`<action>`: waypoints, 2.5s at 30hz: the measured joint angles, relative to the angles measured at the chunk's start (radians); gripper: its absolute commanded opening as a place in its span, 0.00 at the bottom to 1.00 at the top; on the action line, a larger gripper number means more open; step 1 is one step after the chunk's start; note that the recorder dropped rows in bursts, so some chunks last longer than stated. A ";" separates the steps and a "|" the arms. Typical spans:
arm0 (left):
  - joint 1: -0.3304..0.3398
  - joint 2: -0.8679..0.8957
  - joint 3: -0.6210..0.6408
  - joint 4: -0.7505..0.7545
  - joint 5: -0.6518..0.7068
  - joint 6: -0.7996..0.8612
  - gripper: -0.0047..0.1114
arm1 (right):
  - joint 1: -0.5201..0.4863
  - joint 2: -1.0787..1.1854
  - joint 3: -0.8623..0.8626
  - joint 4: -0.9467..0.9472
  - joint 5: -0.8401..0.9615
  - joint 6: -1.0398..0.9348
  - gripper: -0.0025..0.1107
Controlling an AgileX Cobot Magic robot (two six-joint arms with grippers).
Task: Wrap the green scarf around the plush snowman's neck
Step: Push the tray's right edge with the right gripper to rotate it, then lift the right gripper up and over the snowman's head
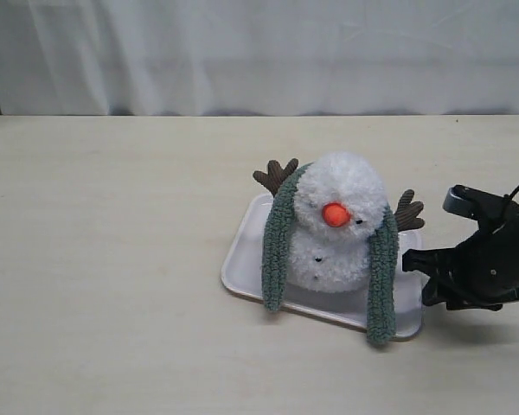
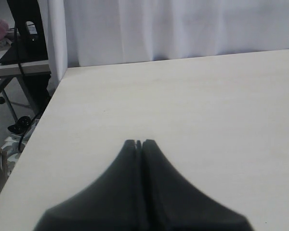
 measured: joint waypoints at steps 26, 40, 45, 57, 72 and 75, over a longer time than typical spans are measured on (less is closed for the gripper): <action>0.000 0.000 0.000 0.000 0.000 0.000 0.04 | 0.016 0.099 -0.073 0.143 -0.205 -0.133 0.07; 0.000 0.000 0.000 0.000 0.000 0.000 0.04 | 0.016 0.195 -0.221 0.147 -0.159 -0.205 0.07; 0.000 0.000 0.000 0.000 0.000 0.000 0.04 | 0.016 0.208 -0.250 0.147 -0.161 -0.220 0.07; 0.000 0.000 0.000 0.000 0.000 0.000 0.04 | 0.016 0.161 -0.294 0.140 0.001 -0.246 0.07; 0.000 0.000 0.000 0.000 0.000 0.000 0.04 | 0.016 -0.249 -0.294 -0.139 0.360 -0.013 0.07; 0.000 0.000 0.000 0.000 0.000 0.000 0.04 | 0.033 -0.369 -0.296 -0.116 0.356 -0.013 0.07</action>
